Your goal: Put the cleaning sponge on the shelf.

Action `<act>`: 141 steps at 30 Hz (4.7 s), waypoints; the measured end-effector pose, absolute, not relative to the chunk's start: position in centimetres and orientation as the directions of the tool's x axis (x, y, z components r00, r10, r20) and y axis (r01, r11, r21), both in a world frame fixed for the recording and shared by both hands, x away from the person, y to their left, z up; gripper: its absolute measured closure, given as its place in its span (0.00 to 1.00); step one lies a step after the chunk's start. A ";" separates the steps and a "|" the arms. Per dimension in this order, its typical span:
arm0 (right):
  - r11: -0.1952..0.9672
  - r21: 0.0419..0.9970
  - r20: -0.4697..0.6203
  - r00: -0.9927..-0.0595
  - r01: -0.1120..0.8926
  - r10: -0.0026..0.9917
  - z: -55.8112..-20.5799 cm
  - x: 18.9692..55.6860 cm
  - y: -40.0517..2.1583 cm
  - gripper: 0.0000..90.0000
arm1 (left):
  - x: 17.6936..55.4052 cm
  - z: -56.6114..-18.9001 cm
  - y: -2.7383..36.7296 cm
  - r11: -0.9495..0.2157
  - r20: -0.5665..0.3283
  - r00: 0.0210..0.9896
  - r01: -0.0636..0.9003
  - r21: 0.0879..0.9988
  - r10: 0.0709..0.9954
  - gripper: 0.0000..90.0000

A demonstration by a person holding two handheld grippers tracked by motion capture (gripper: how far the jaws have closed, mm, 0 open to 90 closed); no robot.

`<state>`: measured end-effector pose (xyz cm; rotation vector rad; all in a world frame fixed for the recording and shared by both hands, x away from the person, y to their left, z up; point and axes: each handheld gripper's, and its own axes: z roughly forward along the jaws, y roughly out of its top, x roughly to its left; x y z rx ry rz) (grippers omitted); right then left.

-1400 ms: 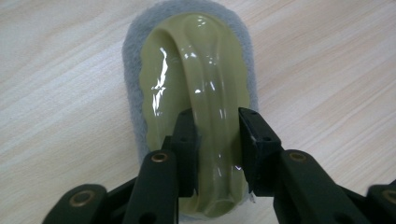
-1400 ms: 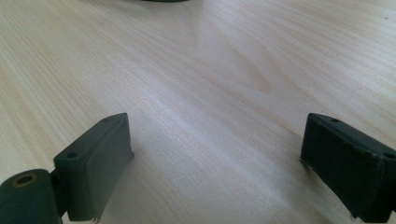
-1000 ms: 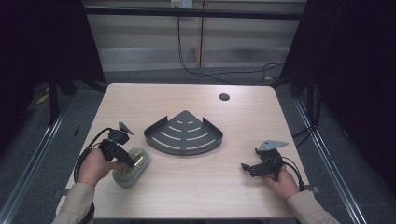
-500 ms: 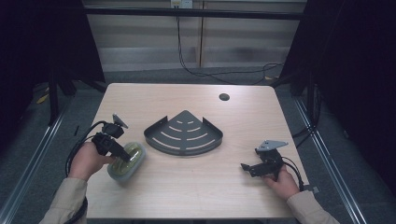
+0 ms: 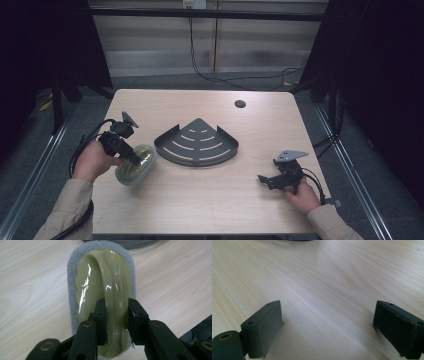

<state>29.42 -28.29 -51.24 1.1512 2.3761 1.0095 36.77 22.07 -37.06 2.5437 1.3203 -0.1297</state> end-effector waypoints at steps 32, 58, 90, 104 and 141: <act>0.426 0.713 0.023 -0.626 0.557 0.779 -51.2 29.4 -28.3 0.09 | 40.4 -34.4 18.6 -0.589 -0.195 0.622 0.782 0.203 0.759 0.80; 0.425 0.713 0.023 -0.626 0.557 0.780 -51.2 29.4 -28.3 0.09 | 43.1 -34.9 15.7 -0.621 -0.182 0.646 0.763 0.181 0.741 0.80; 0.426 0.714 0.023 -0.626 0.556 0.779 -51.2 29.4 -28.3 0.09 | 45.8 -35.4 11.1 -0.663 -0.181 0.692 0.721 0.200 0.698 0.80; 0.425 0.714 0.023 -0.625 0.557 0.780 -51.2 29.4 -28.3 0.09 | 46.5 -36.1 10.2 -0.673 -0.178 0.703 0.710 0.206 0.688 0.80; 0.425 0.713 0.024 -0.625 0.557 0.780 -51.2 29.4 -28.3 0.09 | 48.4 -38.8 8.3 -0.687 -0.166 0.716 0.698 0.203 0.678 0.80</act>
